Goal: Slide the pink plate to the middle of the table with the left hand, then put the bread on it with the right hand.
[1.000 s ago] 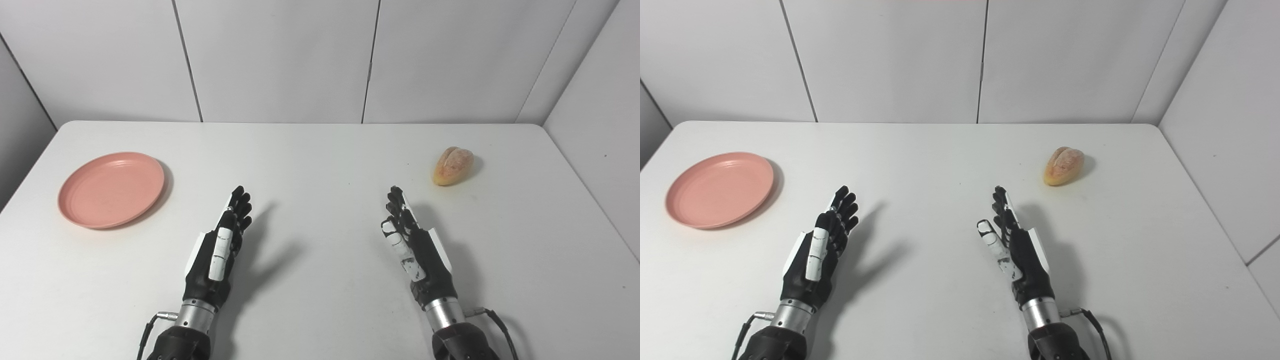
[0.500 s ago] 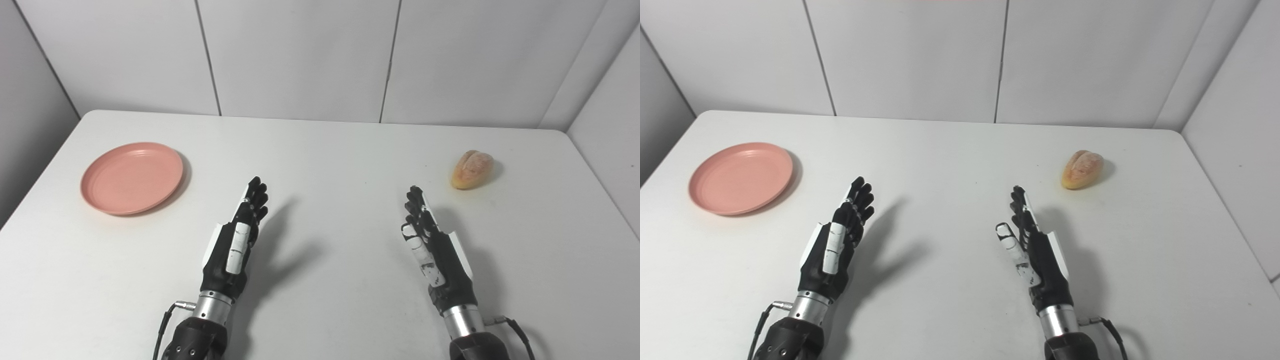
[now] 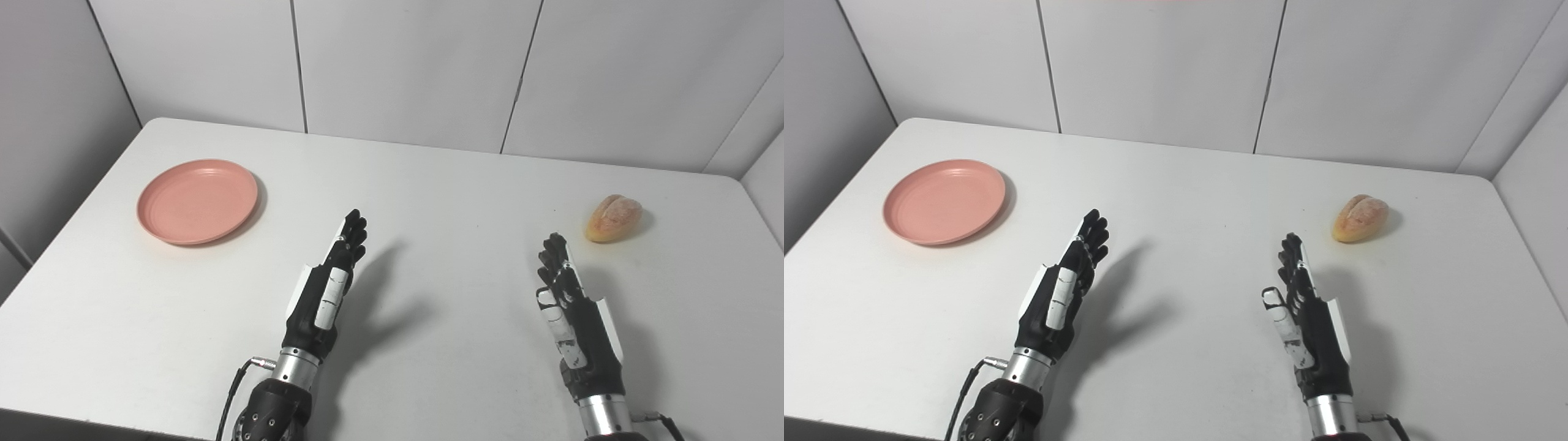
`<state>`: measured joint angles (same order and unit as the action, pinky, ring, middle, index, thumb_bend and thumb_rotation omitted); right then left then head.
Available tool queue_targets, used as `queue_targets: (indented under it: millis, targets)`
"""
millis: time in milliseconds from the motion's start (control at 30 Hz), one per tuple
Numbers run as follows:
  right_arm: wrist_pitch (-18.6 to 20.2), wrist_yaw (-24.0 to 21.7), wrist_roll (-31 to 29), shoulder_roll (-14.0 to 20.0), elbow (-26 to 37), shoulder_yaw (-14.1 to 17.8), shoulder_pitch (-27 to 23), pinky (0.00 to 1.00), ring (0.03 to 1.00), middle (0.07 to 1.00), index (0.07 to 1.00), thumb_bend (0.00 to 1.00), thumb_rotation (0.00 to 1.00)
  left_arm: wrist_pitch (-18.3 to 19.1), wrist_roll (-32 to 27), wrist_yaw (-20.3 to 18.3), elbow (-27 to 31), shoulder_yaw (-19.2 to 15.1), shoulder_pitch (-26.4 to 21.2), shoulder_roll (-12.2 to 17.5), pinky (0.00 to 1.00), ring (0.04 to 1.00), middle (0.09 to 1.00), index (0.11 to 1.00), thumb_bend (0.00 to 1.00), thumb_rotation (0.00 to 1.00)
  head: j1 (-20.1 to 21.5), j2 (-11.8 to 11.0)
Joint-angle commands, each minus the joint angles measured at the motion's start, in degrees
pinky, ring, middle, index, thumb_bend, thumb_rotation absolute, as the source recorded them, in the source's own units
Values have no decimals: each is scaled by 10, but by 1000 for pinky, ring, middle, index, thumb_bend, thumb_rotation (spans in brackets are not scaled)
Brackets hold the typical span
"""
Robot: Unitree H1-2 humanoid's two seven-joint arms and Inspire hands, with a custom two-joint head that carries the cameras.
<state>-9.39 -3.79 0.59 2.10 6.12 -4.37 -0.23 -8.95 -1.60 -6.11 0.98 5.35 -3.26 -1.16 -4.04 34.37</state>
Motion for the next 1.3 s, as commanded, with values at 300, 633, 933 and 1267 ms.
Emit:
queue_targets:
  millis: [300, 633, 933, 1267]
  targets:
    - [-54, -8, -10, 13, -8, 9, -3, 1000, 1000, 1000, 1000, 620, 871, -39, 26, 17, -5, 11, -3, -18, 1000, 1000, 1000, 1000, 747, 1000, -67, -32]
    - [-62, -34, -62, 28, -30, 25, 1, 1000, 1000, 1000, 1000, 571, 854, -42, 67, 34, -39, 32, -4, -38, 1000, 1000, 1000, 1000, 822, 1000, -188, -93]
    - [-60, -48, -74, 38, -37, 26, 0, 1000, 1000, 1000, 1000, 513, 902, -67, 93, 48, -71, 41, -9, -44, 1000, 1000, 1000, 1000, 776, 1000, -208, -120]
    - [-76, -37, -65, 26, -63, 29, -5, 1000, 1000, 1000, 1000, 579, 885, -74, 65, 44, -73, 29, -14, -42, 1000, 1000, 1000, 1000, 773, 1000, -214, -149]
